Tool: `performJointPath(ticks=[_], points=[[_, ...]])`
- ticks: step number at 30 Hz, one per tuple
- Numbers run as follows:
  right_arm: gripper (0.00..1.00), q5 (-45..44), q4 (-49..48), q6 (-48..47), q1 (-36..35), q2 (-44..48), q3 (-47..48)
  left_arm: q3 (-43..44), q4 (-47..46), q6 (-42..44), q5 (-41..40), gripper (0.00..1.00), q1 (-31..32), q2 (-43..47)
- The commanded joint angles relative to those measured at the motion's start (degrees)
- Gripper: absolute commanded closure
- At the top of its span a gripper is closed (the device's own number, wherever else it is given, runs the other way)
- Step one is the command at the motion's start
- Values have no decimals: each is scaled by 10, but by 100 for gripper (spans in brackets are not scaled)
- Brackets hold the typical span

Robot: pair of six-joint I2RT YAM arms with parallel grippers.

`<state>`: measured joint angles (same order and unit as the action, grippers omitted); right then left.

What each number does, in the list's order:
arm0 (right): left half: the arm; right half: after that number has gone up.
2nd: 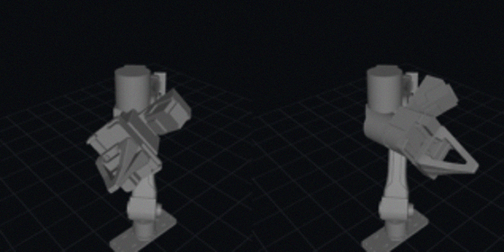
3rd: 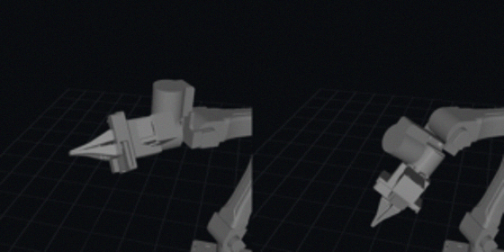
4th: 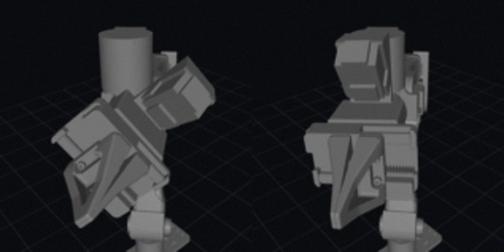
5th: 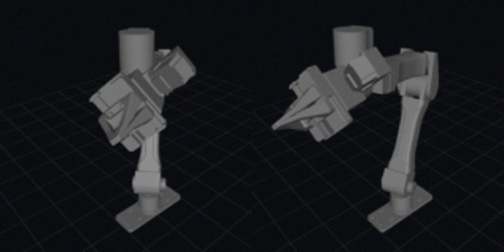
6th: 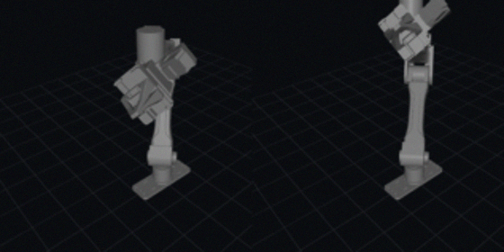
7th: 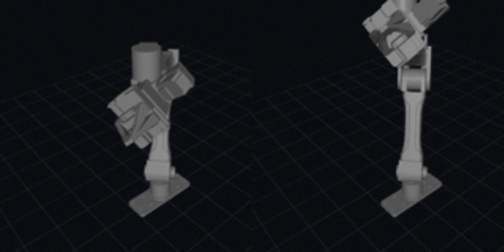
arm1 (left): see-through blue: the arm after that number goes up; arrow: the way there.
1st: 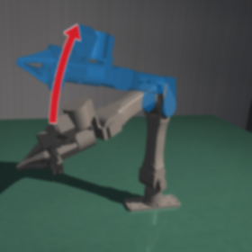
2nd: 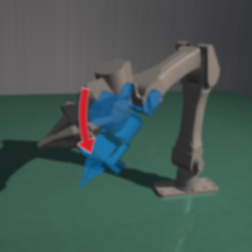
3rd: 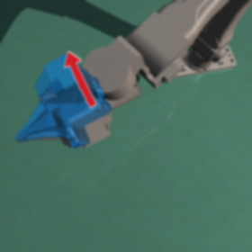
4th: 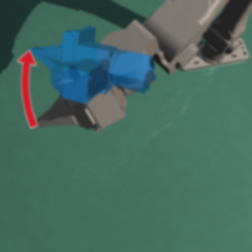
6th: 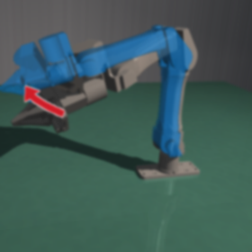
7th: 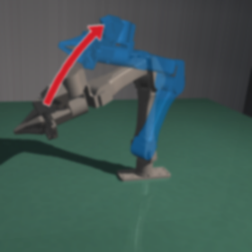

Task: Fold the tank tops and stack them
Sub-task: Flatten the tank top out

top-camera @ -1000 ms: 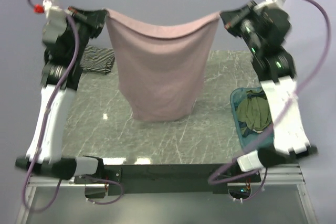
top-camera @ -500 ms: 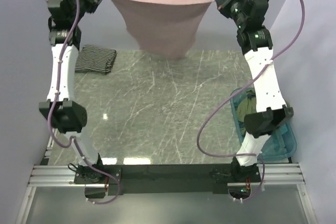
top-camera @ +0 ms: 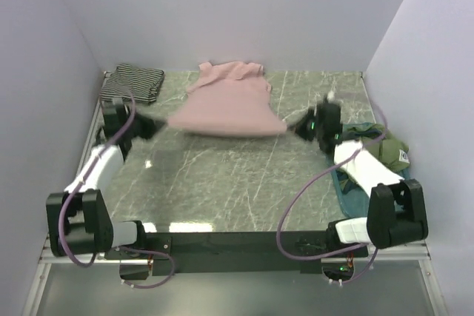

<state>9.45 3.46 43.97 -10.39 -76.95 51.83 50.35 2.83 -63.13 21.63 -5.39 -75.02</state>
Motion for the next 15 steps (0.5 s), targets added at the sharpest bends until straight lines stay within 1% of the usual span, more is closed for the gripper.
performJointPath(ticks=[1, 3, 4, 7, 9, 12, 15], points=[[100, 10, -34, 22, -15, 57, -147, -138, 27, 20, -26, 99, -1, 56], [100, 18, -34, 37, -18, 73, -204, -176, 39, 22, -26, 99, -1, 71], [100, 20, -55, 45, -20, 80, -251, -199, 46, 24, -24, 99, 0, 76], [100, 21, -53, 62, -29, 104, -305, -219, 101, 39, -38, 99, 1, 95], [100, 16, -43, 63, -35, 122, -319, -220, 141, 49, -45, 99, 2, 116], [100, 9, -23, 62, -38, 148, -339, -221, 175, 47, -63, 99, 1, 150], [100, 5, -7, 58, -38, 165, -350, -214, 225, 49, -103, 99, 1, 170]])
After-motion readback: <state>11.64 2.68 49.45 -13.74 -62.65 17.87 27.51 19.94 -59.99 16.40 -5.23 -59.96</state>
